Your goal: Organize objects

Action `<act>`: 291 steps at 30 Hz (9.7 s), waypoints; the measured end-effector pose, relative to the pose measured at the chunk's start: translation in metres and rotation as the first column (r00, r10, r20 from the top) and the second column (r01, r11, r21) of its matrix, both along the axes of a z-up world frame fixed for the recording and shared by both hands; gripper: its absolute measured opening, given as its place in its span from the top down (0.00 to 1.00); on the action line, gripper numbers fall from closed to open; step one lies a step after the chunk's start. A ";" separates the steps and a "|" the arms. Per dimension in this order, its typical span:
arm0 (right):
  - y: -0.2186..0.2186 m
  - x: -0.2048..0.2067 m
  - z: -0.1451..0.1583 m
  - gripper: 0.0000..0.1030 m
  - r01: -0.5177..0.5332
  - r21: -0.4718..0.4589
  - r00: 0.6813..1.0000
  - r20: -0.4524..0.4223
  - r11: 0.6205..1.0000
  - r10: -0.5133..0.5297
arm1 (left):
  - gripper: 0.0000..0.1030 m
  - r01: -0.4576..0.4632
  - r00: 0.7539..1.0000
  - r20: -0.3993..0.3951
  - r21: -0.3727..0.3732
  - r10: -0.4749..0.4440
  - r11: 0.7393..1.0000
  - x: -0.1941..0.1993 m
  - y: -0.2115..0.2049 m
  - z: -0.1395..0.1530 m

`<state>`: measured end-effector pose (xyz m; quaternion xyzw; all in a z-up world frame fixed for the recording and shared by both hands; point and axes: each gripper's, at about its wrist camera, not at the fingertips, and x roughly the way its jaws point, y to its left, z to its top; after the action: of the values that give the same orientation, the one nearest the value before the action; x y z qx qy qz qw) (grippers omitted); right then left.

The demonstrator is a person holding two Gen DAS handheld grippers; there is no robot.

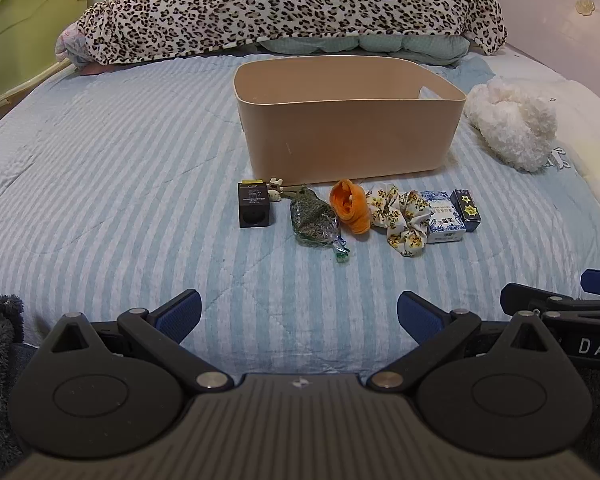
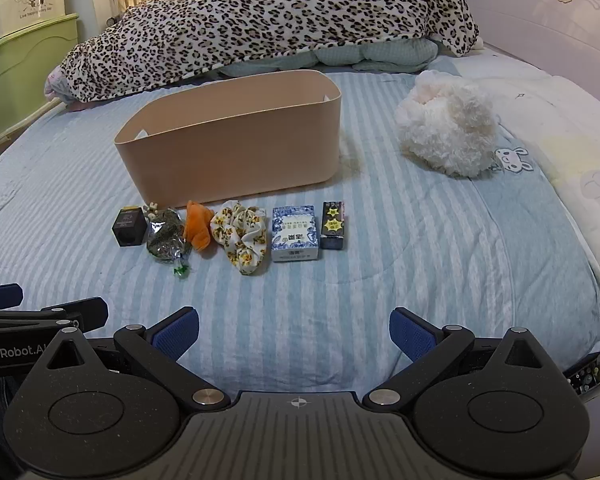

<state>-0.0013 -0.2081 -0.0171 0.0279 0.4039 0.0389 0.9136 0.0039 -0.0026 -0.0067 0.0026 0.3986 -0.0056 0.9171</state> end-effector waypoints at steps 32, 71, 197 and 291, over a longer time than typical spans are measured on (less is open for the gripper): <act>-0.001 0.002 -0.006 0.00 -0.009 -0.010 1.000 -0.008 1.000 0.009 | 0.00 0.002 1.000 -0.017 0.008 -0.002 1.000 0.002 0.000 -0.004; -0.011 0.024 -0.019 0.00 0.019 -0.003 0.999 -0.040 1.000 -0.019 | 0.00 -0.039 0.997 -0.063 0.020 0.040 0.999 0.032 0.012 -0.022; 0.002 0.157 0.021 0.06 -0.011 -0.041 0.987 0.159 0.999 0.017 | 0.11 0.001 0.994 0.108 0.089 -0.011 0.996 0.149 0.005 0.011; 0.009 0.182 0.056 0.59 -0.073 0.006 0.953 0.297 0.997 0.068 | 0.72 0.045 0.963 0.270 -0.154 -0.001 0.987 0.183 0.065 0.060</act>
<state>0.1806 -0.1989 0.0387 0.0151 0.2628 0.0785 0.9615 0.1871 0.0626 0.0532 -0.0651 0.2686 -0.0477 0.9599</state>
